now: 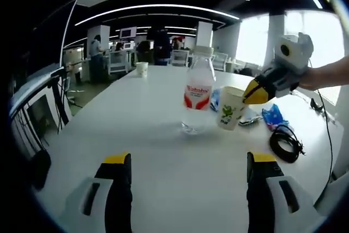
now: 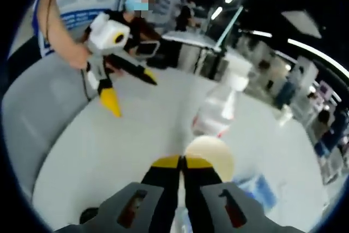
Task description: Arrange the tabletop items into an orderly group along one side of the table until the central work area is clear of visible clutter.
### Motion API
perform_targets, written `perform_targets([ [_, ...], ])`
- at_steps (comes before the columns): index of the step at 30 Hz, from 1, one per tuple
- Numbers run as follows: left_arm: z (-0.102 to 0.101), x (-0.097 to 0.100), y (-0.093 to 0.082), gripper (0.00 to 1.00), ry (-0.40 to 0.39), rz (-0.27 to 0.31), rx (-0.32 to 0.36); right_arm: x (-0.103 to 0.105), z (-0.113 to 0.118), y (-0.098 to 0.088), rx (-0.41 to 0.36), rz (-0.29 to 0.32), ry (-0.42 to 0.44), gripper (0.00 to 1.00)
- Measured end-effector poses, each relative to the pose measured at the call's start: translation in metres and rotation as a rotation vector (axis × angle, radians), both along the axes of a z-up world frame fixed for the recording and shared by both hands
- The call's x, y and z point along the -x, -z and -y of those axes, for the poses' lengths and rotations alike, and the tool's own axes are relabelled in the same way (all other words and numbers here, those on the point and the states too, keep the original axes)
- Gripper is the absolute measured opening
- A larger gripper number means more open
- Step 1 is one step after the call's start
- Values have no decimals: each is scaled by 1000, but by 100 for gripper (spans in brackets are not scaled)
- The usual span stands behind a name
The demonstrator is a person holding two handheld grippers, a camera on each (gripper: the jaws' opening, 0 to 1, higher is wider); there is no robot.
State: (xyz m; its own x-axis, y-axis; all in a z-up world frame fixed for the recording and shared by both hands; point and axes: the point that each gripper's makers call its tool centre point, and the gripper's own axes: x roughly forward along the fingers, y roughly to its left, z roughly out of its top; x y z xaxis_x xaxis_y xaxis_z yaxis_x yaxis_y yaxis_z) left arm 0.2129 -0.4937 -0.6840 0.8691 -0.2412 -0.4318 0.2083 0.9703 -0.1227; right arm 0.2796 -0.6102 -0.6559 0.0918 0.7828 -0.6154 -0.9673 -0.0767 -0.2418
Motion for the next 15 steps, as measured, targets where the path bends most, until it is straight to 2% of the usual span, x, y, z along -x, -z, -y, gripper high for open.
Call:
perform_targets([
  [15,0,-1,-4,85,-4,15,17,-2,-4,8,20,2,-48,0],
])
